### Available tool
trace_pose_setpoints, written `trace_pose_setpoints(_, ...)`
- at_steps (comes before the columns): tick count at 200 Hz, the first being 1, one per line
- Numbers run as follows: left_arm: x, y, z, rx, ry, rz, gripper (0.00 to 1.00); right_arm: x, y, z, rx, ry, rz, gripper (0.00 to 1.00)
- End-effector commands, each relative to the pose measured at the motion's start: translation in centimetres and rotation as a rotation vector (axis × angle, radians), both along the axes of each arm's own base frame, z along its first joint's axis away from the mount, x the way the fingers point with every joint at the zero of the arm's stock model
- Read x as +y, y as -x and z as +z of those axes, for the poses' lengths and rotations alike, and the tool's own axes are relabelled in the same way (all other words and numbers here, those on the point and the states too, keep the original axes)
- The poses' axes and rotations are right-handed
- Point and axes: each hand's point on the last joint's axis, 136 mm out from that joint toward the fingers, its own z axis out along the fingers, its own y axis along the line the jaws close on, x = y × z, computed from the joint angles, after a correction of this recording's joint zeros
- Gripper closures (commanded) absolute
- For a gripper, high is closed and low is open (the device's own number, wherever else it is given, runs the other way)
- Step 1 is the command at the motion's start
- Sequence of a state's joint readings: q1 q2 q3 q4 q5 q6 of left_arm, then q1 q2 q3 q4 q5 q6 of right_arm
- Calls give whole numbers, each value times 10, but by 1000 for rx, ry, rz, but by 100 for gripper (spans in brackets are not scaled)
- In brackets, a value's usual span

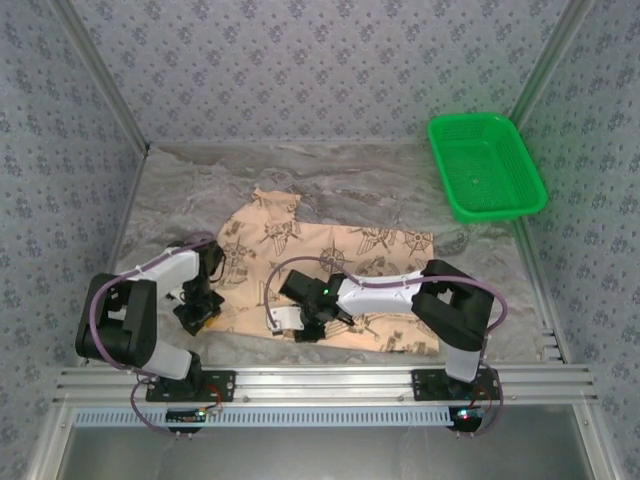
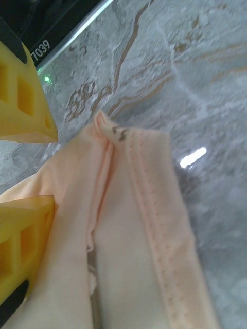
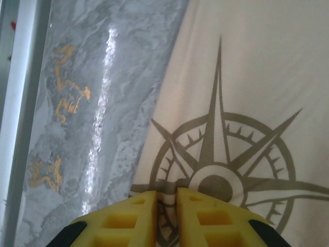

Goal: Fold the inside-out t-shirt

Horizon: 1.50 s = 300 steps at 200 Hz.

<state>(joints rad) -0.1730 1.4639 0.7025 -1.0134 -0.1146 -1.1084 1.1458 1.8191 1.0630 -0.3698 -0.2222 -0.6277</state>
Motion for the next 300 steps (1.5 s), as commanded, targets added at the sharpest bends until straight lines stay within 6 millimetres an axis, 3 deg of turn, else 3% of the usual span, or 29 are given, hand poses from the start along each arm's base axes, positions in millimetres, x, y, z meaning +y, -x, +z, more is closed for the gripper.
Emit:
trace_pose_setpoints(1, 24, 4, -1, -5, -79, 32, 66, -95, 27, -48, 49, 386, 169, 81)
trace_pose_setpoints(27, 24, 6, 4, -12, -22, 31, 63, -97, 28, -38, 79, 347, 158, 77)
trace_pose_setpoints(44, 10, -2, 15, -34, 64, -4, 60, -77, 25, -16, 106, 239, 97, 71)
trace_pose_setpoints(57, 6, -12, 32, -75, 90, -33, 58, -49, 15, 19, 139, 92, -25, 65)
trace_pose_setpoints(70, 1, -29, 55, -164, 110, -86, 56, -16, -7, 70, 167, -150, -177, 58)
trace_pose_setpoints(84, -3, -55, 83, -287, 129, -154, 54, -9, -42, 123, 178, -382, -351, 51)
trace_pose_setpoints(97, -9, -88, 110, -421, 154, -252, 48, -25, -84, 161, 131, -539, -506, 49)
trace_pose_setpoints(107, -22, -115, 129, -535, 207, -332, 34, -49, -118, 184, 50, -614, -653, 46)
trace_pose_setpoints(127, -49, -167, 163, -725, 279, -487, 27, -112, -175, 210, -104, -610, -973, 45)
trace_pose_setpoints(141, -66, -200, 182, -808, 298, -619, 25, -154, -197, 222, -180, -522, -1112, 33)
trace_pose_setpoints(152, -75, -225, 193, -848, 297, -704, 25, -179, -212, 222, -227, -441, -1166, 32)
trace_pose_setpoints(170, -86, -263, 192, -861, 290, -806, 24, -221, -234, 215, -234, -345, -1308, 32)
trace_pose_setpoints(186, -93, -294, 172, -809, 299, -876, 24, -266, -255, 205, -159, -346, -1522, 34)
trace_pose_setpoints(203, -93, -320, 147, -737, 291, -909, 25, -305, -263, 191, -45, -352, -1695, 38)
trace_pose_setpoints(239, -114, -360, 96, -635, 409, -961, 26, -340, -266, 155, 19, -270, -1789, 38)
trace_pose_setpoints(263, -124, -381, 78, -609, 464, -964, 27, -352, -265, 123, 75, -162, -1810, 40)
trace_pose_setpoints(300, -145, -394, 55, -596, 586, -978, 28, -366, -255, 73, 157, 65, -1754, 42)
